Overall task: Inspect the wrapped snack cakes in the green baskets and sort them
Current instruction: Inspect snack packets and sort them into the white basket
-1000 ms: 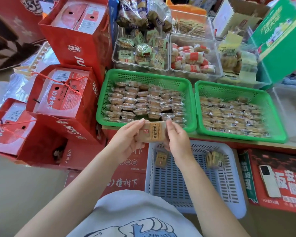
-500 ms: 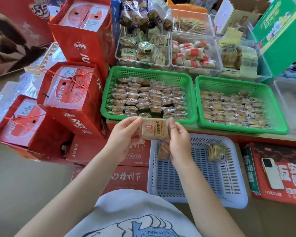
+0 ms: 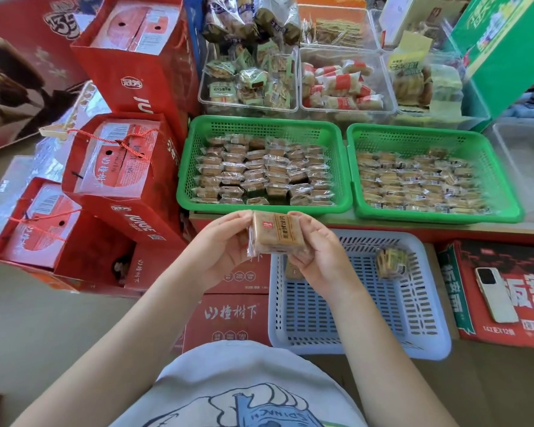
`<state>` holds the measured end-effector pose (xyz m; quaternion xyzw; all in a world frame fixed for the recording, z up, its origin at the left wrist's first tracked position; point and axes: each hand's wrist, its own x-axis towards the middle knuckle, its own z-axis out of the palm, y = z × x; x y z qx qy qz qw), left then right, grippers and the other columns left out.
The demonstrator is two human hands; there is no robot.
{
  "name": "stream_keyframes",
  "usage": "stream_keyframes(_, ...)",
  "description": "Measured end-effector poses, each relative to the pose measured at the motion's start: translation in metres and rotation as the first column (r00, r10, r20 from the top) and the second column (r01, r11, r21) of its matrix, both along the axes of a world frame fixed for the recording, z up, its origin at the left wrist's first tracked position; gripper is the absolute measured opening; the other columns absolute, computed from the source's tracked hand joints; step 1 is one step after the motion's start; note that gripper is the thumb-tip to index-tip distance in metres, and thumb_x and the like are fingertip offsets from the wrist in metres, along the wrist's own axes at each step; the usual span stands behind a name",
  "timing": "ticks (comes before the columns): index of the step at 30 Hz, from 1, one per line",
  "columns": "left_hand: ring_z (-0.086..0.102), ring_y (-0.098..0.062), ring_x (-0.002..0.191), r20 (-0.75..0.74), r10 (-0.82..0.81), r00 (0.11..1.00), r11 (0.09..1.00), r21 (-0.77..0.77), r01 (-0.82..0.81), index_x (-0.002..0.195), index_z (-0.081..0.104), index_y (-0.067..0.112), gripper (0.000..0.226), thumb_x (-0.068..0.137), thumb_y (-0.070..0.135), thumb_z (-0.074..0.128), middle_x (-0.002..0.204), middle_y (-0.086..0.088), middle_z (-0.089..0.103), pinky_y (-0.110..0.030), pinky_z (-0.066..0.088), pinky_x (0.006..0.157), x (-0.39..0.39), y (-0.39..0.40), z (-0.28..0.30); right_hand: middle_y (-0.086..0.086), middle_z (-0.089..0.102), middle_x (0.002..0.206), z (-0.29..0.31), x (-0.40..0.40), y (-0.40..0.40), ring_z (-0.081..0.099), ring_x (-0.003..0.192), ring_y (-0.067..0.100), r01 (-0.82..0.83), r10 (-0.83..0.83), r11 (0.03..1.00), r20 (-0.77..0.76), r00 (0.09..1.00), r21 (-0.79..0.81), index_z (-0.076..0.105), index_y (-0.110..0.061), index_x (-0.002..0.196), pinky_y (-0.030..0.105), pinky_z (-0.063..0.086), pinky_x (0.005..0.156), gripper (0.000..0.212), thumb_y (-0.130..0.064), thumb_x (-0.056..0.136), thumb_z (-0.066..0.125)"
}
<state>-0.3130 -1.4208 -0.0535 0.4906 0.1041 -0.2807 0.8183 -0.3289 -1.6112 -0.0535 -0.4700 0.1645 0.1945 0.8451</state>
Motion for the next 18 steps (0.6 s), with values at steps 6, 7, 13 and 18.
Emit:
stream_keyframes(6, 0.070, -0.019, 0.085, -0.014, -0.065, 0.998, 0.998, -0.025, 0.065, 0.114, 0.060, 0.000, 0.028, 0.095, 0.020, 0.056, 0.105, -0.014, 0.071, -0.029, 0.061, 0.069, -0.004, -0.010, 0.005, 0.008, 0.072, 0.089, -0.007, 0.006, -0.011, 0.069, 0.074, 0.016, 0.057, -0.039, 0.991, -0.141, 0.989, 0.121, 0.056, -0.003, 0.119, 0.025, 0.056, 0.061, 0.024, -0.020, 0.103, 0.049)
stream_keyframes(7, 0.071, -0.019, 0.083, 0.010, -0.073, 0.997, 0.997, 0.001, 0.073, 0.107, 0.060, 0.001, 0.022, 0.094, 0.019, 0.057, 0.102, -0.013, 0.072, -0.028, 0.061, 0.065, -0.003, -0.009, 0.007, 0.005, 0.072, 0.084, -0.009, 0.006, -0.012, 0.068, 0.073, 0.015, 0.073, -0.065, 0.996, -0.162, 0.985, 0.044, 0.056, -0.004, 0.117, 0.026, 0.055, 0.061, 0.022, -0.020, 0.104, 0.050)
stream_keyframes(13, 0.074, -0.022, 0.088, 0.088, 0.088, 0.992, 0.941, 0.318, -0.112, 0.090, 0.059, 0.004, 0.009, 0.098, 0.008, 0.060, 0.099, -0.020, 0.072, -0.035, 0.062, 0.071, 0.005, -0.015, 0.007, 0.000, 0.055, 0.069, -0.021, 0.002, -0.015, 0.053, 0.061, 0.012, 0.098, -0.067, 0.755, 0.073, 0.995, -0.648, 0.056, -0.012, 0.087, 0.027, 0.045, 0.063, 0.035, -0.038, 0.105, 0.044)
stream_keyframes(18, 0.074, -0.019, 0.086, 0.107, 0.140, 0.984, 0.879, 0.444, -0.174, 0.093, 0.056, 0.003, 0.008, 0.098, 0.005, 0.062, 0.099, -0.021, 0.068, -0.034, 0.061, 0.075, 0.007, -0.027, 0.001, 0.001, 0.062, 0.066, -0.016, -0.003, -0.003, 0.055, 0.054, 0.007, -0.137, 0.350, 0.639, 0.128, 0.928, -0.757, 0.062, -0.013, 0.081, 0.026, 0.047, 0.057, 0.046, -0.053, 0.099, 0.047)
